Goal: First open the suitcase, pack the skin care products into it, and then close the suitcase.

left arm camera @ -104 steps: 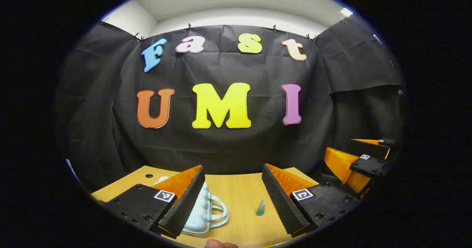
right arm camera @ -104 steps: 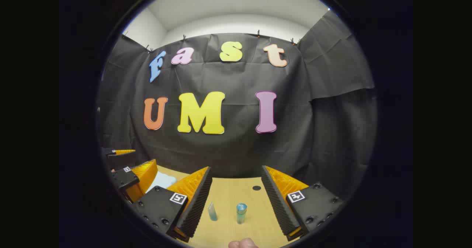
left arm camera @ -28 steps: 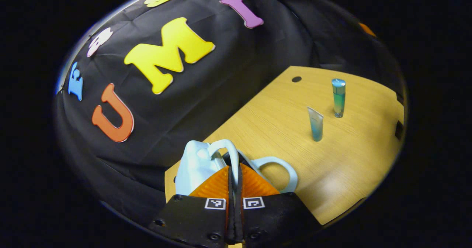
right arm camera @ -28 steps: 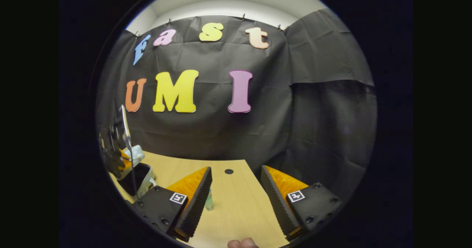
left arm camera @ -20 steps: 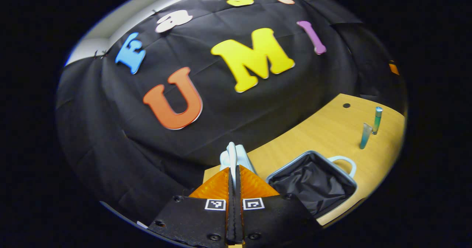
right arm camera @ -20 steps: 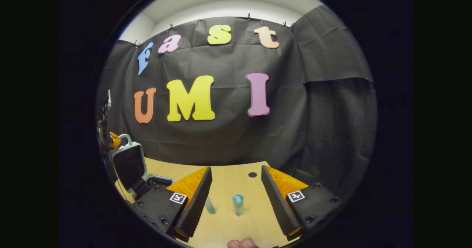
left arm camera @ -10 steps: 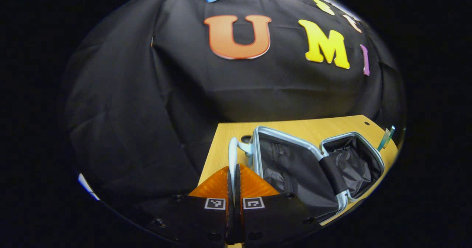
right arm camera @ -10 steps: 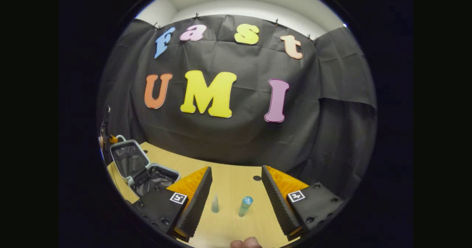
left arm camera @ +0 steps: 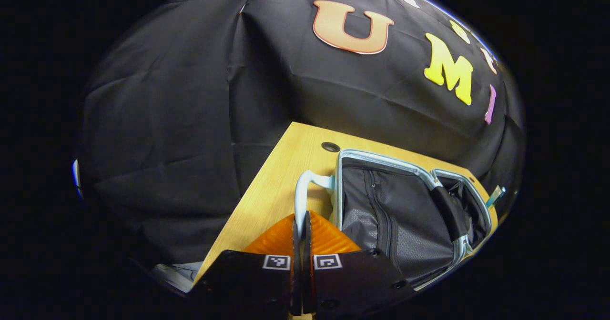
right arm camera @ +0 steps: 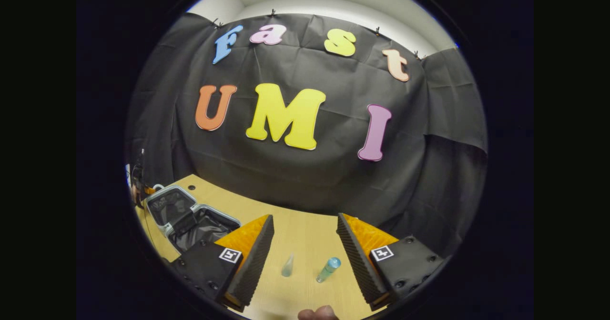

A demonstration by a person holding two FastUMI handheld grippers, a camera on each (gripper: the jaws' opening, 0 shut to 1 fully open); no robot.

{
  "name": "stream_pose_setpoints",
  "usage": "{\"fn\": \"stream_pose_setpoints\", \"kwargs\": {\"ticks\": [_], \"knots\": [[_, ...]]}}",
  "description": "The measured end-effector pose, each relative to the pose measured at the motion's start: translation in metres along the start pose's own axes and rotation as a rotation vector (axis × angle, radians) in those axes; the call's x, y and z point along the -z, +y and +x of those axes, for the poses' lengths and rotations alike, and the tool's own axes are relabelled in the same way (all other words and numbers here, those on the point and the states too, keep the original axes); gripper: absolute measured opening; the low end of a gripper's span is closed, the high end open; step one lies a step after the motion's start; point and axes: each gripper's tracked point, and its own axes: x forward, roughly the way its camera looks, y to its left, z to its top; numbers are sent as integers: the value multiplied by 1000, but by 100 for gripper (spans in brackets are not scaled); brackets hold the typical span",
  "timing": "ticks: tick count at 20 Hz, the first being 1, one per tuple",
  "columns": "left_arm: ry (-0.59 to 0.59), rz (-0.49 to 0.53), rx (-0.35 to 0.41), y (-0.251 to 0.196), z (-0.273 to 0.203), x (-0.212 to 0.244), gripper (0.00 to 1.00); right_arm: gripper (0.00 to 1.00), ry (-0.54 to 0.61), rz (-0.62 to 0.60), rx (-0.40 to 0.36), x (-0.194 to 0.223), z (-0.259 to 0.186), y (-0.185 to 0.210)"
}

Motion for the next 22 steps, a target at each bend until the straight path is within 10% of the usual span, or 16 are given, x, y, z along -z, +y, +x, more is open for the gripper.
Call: {"fn": "stream_pose_setpoints", "kwargs": {"ticks": [5, 8, 15, 22], "knots": [[-34, -18, -55, 7, -12, -8, 33, 80, -6, 0, -3, 3, -3, -7], [-63, -12, -51, -19, -44, -24, 99, 78, 1, 11, 3, 14, -5, -17], [-244, 43, -42, -196, -132, -88, 98, 80, 37, 136, 30, 55, -15, -65], [-249, 146, 130, -435, -158, -38, 98, 80, 126, 214, 101, 122, -25, -159]]}}
